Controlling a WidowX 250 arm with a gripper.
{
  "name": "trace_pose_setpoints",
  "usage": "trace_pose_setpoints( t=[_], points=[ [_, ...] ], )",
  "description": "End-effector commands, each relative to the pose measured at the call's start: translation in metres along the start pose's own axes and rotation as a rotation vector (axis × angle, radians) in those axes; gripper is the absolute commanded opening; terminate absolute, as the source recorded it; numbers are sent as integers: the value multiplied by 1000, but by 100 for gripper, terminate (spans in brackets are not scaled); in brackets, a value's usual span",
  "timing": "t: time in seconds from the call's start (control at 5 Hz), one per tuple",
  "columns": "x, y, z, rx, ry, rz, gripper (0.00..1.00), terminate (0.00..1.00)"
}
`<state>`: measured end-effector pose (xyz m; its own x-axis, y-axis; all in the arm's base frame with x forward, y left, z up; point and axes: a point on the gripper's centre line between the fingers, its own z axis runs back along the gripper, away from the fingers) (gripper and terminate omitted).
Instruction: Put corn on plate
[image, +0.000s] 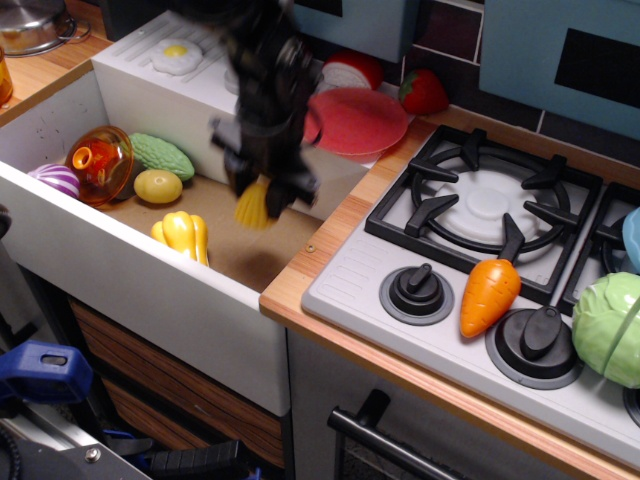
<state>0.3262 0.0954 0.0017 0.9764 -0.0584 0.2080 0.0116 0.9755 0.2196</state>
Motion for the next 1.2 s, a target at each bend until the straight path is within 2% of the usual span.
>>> trace_pose_setpoints(
  t=[0.0, 0.2, 0.4, 0.6, 0.8, 1.0],
  points=[
    [42, 11, 90, 28, -99, -69, 0, 0],
    [68, 11, 114, 18, -155, -184, 0, 0],
    [99, 19, 110, -8, -177, -333, 0, 0],
    [119, 27, 96, -49, -204, -412, 0, 0],
    [123, 21, 80, -66, -230, -389, 0, 0],
    [118, 14, 65, -97, -245, -354, 0, 100]
  ],
)
